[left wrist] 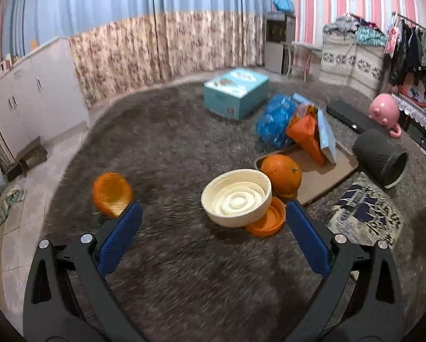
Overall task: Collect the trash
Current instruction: 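Grasp the cream bowl with the left tool while the right tool holds the cloth, then carry the cloth and bowl to the wastebasket and release both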
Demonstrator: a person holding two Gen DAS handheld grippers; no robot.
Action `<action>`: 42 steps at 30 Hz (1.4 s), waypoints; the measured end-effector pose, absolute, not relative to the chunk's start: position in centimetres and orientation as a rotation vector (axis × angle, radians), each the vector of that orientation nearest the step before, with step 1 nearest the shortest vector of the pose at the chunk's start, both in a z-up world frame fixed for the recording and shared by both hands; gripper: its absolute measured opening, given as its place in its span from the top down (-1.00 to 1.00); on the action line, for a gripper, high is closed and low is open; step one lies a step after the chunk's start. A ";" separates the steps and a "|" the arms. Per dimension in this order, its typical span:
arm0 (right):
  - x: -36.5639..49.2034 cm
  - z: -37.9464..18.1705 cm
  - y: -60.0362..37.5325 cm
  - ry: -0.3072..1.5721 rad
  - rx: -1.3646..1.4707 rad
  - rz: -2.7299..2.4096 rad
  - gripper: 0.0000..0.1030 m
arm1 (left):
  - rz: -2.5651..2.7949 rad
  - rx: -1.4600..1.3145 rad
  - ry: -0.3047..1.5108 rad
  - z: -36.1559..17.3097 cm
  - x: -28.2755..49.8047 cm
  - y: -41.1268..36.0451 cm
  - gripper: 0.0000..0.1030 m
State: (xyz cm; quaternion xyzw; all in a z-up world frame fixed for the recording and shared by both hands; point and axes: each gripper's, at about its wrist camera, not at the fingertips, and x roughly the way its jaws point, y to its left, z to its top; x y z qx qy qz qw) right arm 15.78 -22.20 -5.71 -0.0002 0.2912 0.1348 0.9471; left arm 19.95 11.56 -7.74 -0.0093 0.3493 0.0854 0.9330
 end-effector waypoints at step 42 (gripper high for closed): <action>4.5 -0.4 -42.5 0.443 0.192 -0.274 0.77 | -0.333 0.101 0.431 2.7 16.0 -13.2 -0.18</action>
